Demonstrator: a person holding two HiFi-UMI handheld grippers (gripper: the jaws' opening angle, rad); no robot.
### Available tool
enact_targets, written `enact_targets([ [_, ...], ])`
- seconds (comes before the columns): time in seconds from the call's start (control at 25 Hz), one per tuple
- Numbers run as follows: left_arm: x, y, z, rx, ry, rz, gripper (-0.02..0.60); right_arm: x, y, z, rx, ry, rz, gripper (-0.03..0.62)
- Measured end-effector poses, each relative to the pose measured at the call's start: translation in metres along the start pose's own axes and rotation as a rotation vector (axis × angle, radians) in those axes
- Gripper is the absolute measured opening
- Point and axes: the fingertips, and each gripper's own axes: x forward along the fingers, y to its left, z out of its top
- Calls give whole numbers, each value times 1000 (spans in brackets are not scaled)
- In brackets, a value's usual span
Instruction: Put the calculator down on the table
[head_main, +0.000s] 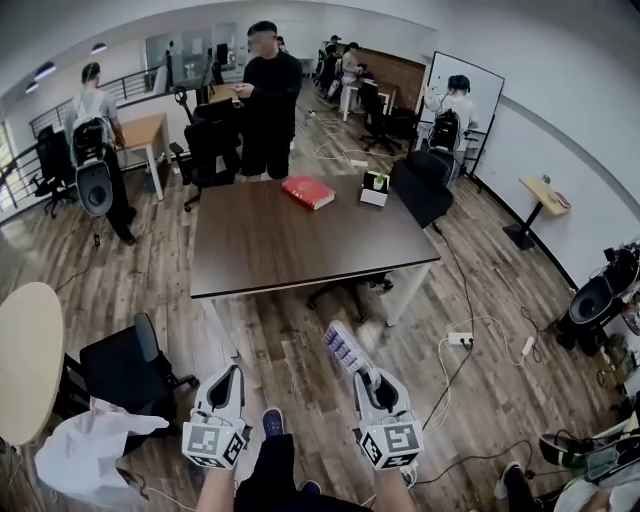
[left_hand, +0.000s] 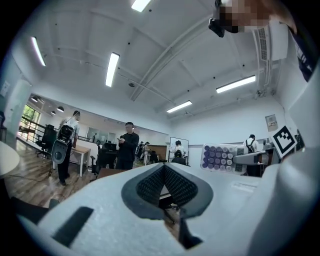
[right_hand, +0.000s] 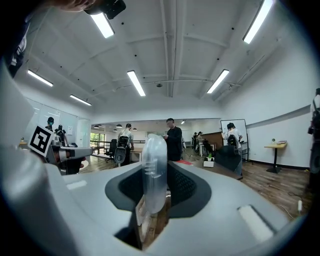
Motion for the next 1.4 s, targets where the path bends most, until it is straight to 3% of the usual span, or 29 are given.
enact_targets([
  [0.36, 97, 61, -1, -12, -6, -23, -5, 112, -21, 13, -31, -9, -29, 118],
  [0.88, 202, 161, 1, -59, 5, -5, -5, 270, -24, 21, -31, 16, 6, 118],
  [1.4, 309, 263, 28, -31, -2, -49, -5, 419, -7, 44, -39, 1, 10, 117],
])
